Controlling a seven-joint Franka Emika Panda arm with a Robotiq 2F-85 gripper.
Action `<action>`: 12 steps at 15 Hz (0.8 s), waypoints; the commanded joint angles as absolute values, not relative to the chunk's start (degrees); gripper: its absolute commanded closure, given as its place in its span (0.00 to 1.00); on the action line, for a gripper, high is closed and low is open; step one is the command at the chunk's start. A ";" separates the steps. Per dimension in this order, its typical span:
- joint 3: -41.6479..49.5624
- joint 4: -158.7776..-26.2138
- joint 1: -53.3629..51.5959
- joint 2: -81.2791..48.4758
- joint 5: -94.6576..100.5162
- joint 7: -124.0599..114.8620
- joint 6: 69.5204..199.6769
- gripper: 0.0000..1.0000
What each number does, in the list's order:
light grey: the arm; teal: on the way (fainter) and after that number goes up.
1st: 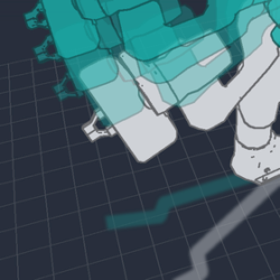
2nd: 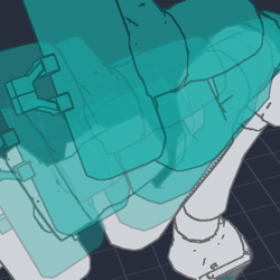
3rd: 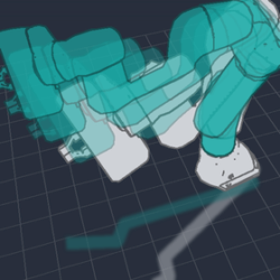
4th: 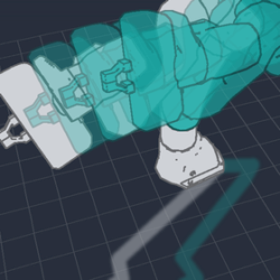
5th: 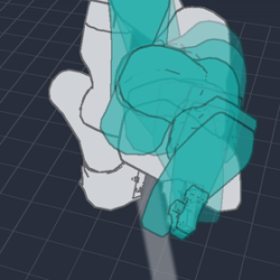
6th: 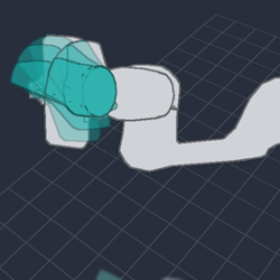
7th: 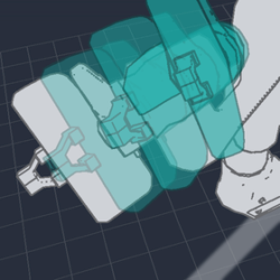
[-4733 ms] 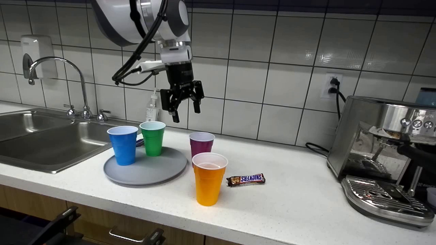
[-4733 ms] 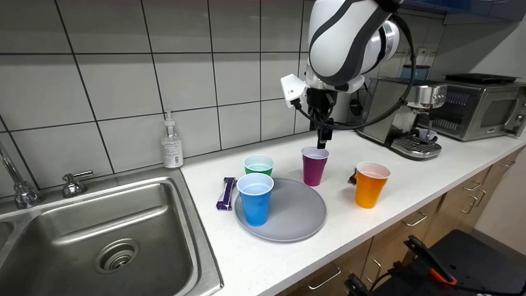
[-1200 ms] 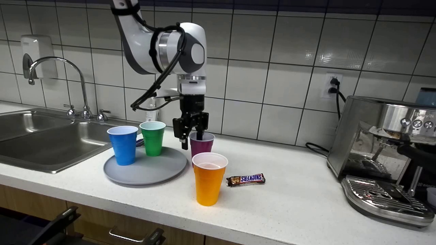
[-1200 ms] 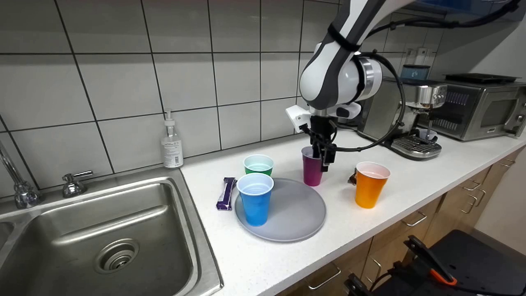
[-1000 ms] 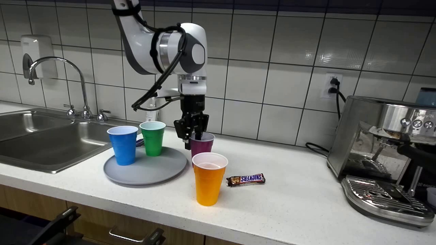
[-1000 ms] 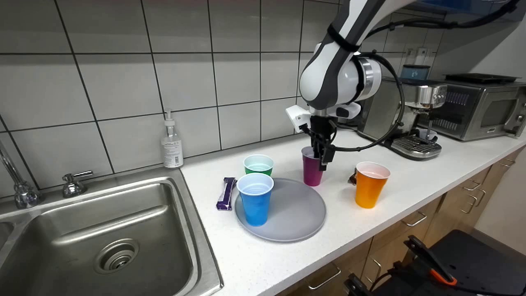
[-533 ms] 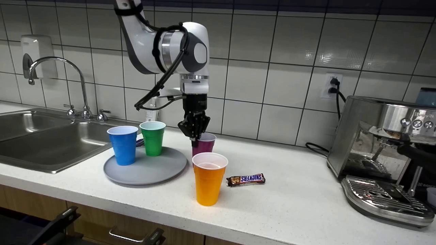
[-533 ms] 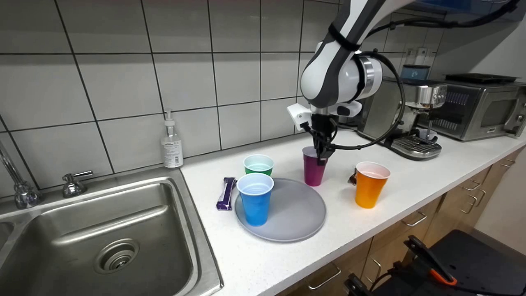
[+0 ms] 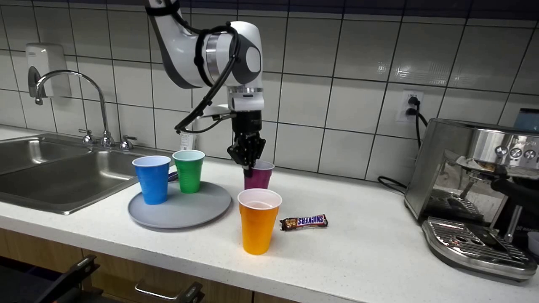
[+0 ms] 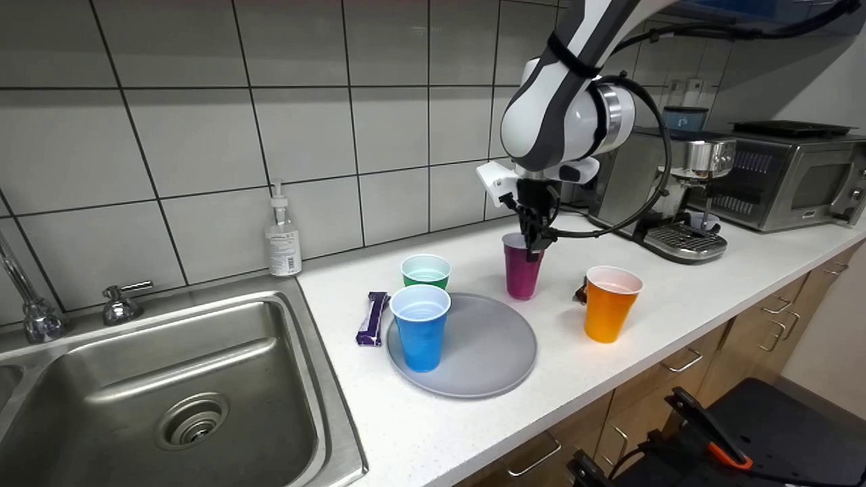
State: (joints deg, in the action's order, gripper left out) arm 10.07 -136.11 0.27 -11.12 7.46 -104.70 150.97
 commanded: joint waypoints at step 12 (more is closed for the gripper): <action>5.12 -145.44 1.02 6.67 7.14 -103.10 151.57 0.99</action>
State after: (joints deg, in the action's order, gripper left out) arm 7.43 -141.96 -0.08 2.18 8.11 -104.48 151.25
